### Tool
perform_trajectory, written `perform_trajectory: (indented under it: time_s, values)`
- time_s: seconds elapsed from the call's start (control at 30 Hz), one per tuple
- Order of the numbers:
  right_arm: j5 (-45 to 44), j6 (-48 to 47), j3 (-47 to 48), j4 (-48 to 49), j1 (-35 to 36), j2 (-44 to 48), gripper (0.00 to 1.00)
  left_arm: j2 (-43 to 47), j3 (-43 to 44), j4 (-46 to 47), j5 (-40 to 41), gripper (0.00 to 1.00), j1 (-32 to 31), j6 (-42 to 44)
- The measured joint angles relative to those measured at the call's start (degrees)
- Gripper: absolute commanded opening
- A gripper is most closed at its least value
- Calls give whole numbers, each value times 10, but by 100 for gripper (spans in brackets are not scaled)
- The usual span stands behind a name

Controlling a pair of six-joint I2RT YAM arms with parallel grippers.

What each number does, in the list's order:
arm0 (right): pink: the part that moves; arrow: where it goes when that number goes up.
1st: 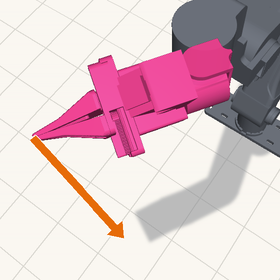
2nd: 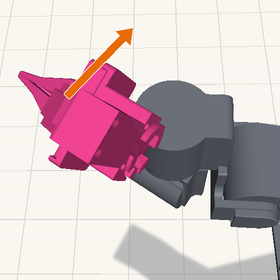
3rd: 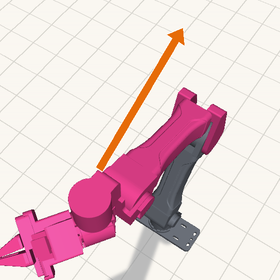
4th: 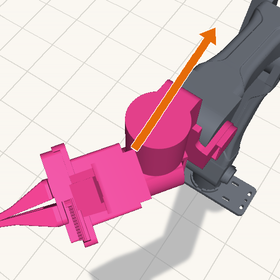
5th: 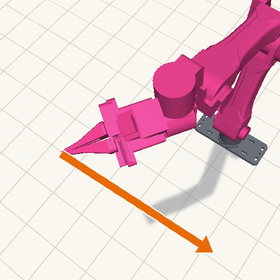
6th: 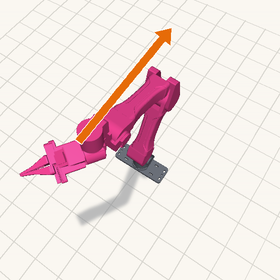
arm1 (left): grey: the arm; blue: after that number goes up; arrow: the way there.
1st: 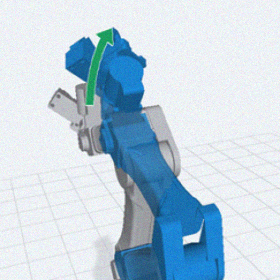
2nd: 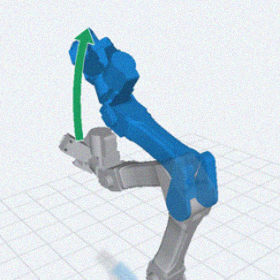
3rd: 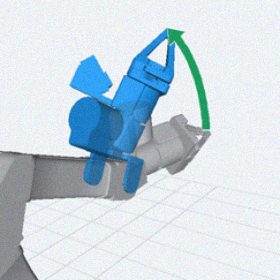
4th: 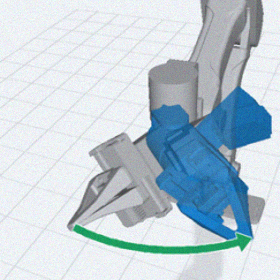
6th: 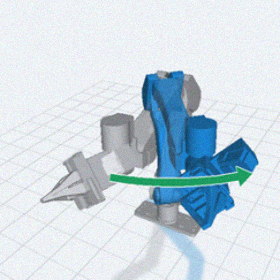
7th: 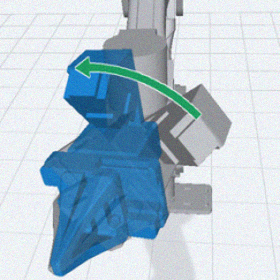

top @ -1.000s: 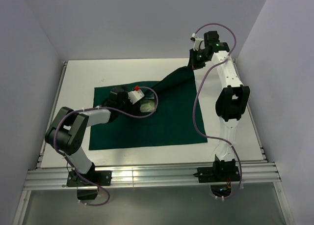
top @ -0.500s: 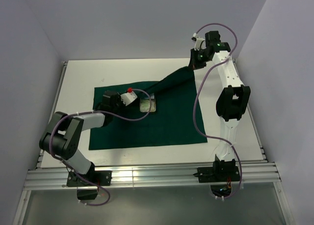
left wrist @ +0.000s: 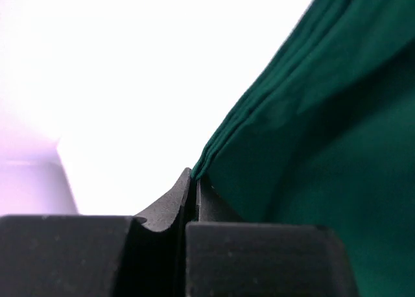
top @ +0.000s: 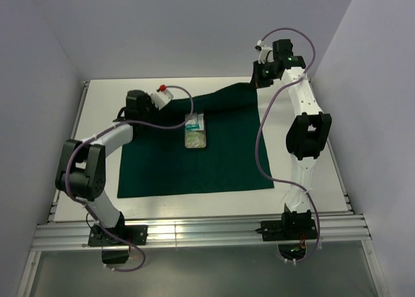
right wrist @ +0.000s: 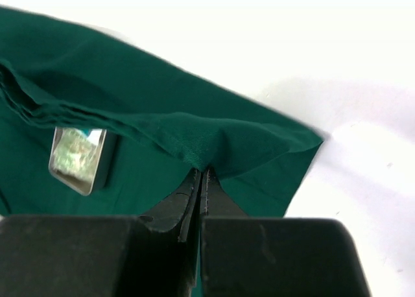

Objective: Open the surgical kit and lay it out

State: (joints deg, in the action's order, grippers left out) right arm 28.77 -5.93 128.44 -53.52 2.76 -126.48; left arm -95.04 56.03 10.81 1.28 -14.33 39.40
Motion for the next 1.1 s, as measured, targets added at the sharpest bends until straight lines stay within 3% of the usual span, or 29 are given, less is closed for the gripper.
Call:
perform_trajectory:
  time_s: [0.17,0.2,0.23,0.3,0.33,0.4,0.43,0.57,0.8,0.97,1.07,1.1]
  values:
    - [-17,23,-4,56,-4,0,0,-97,149,2,1,3,19,29]
    - [-22,32,-6,73,-5,0,4,-119,174,8,2,30,21,35]
    - [-29,42,-7,87,-6,0,26,-149,202,19,6,47,23,45]
    - [-44,67,-7,120,-8,-5,48,-202,250,46,18,75,26,53]
    - [-49,73,-5,134,-9,-8,63,-232,273,63,24,84,28,55]
    - [-64,90,12,156,-12,-25,71,-278,304,90,34,95,32,50]
    - [-72,97,19,171,-13,-35,77,-300,319,99,38,97,35,48]
    - [-97,114,19,190,-16,-55,79,-350,368,99,54,99,46,13]
    - [-91,131,-30,206,-32,-22,78,-296,386,103,85,99,56,-78]
    - [-68,120,-101,179,-52,47,66,-211,421,-14,57,99,74,-168]
    - [-51,103,-171,165,-62,107,56,-128,380,-77,18,99,101,-228]
    - [-45,96,-197,154,-64,129,52,-98,355,-97,9,89,109,-243]
